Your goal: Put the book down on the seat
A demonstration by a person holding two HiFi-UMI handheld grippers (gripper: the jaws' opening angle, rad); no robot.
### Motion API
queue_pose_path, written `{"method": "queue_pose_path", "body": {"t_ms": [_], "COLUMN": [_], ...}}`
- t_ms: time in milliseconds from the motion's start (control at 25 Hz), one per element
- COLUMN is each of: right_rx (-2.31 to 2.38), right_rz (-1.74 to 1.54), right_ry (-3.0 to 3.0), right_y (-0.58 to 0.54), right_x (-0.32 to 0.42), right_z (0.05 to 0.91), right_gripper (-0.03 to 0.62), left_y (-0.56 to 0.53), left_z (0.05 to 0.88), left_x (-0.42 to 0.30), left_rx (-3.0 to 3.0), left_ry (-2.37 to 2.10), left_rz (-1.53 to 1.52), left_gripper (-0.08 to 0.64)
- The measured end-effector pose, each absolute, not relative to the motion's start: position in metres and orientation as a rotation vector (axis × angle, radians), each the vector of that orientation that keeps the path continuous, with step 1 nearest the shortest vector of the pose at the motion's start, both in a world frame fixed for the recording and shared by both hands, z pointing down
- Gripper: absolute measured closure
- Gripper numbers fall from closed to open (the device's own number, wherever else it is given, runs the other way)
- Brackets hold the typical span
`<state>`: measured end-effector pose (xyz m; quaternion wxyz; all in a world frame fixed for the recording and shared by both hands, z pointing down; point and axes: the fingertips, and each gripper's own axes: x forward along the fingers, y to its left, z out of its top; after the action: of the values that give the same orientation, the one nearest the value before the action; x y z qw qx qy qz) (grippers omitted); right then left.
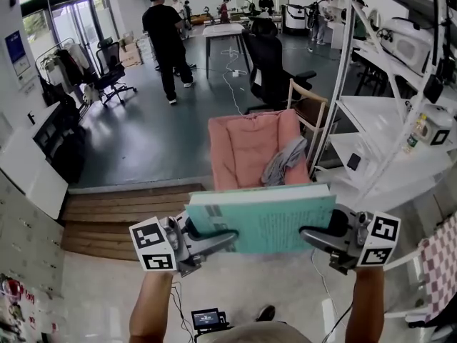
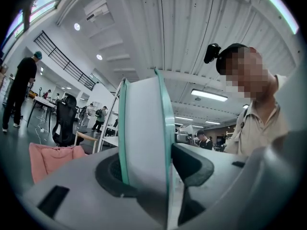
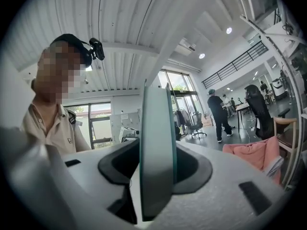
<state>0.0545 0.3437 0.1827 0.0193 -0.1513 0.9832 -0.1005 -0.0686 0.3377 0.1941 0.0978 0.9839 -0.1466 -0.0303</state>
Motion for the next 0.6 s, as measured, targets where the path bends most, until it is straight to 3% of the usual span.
{"method": "queue_pose_path", "body": {"t_ms": [280, 600], "right_rx": [-0.467, -0.449], "right_rz": [-0.324, -0.334], "right_ry": [3.042, 3.030], "right_y": [0.335, 0.288], "right_x": [0.066, 0.132], "right_z": [0.185, 0.191], "right_gripper": [0.415, 0.416], "left_y": [0.330, 0.284], "left_z": [0.195, 0.199], "left_x": [-0.058, 0.009], "left_rx": [2.907, 2.898], "left_ry": [-0.437, -0.446], "left_rz": [-0.075, -0.042], "left_gripper": [0.342, 0.342]}}
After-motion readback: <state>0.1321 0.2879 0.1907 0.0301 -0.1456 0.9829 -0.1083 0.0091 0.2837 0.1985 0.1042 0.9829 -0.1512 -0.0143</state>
